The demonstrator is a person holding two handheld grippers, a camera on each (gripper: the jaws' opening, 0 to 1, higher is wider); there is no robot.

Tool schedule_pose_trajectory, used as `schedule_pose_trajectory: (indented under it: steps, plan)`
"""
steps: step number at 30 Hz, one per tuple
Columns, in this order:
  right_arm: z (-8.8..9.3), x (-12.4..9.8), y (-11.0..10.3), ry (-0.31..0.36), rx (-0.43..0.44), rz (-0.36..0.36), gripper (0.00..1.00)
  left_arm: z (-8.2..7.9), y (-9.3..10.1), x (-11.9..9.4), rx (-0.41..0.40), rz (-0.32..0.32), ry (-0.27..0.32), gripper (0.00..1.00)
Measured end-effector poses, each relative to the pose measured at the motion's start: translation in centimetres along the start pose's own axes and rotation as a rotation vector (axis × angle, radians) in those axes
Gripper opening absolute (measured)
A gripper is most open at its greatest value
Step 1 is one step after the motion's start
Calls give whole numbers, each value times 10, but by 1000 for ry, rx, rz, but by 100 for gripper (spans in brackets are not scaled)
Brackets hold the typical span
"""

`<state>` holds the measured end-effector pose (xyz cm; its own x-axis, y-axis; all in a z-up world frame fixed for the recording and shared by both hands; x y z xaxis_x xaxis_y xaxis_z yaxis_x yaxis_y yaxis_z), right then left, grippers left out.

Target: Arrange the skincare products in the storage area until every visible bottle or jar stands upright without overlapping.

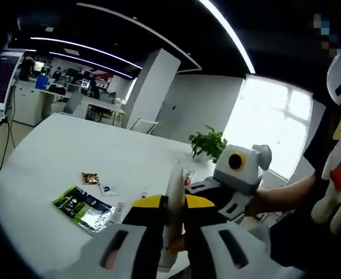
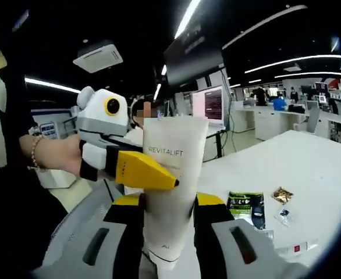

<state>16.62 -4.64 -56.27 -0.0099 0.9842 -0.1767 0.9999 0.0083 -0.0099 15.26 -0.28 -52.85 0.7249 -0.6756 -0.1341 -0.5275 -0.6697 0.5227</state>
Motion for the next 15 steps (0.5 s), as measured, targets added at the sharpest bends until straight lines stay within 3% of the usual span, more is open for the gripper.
schedule_pose_trajectory:
  steps: [6, 15]
  plan:
    - [-19, -14, -10, 99, 54, -160, 28, -13, 29, 1, 43, 158, -20, 7]
    - [-41, -23, -23, 119, 16, -250, 23, -23, 55, 3, 81, 288, -41, 7]
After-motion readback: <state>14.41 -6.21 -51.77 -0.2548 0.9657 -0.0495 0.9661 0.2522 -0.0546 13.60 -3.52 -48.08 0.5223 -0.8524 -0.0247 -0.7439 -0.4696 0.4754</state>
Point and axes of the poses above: the point that each gripper's makers call its tool centre point, and the gripper's own axes: x roughly forward along the fingers, y roughly to its right, z roughly out of its underside, the point moved 4 cm from there along -x, roughly backward along the fingers, and after that the axes turned 9 degrees about -x, right-handed, at the moved point
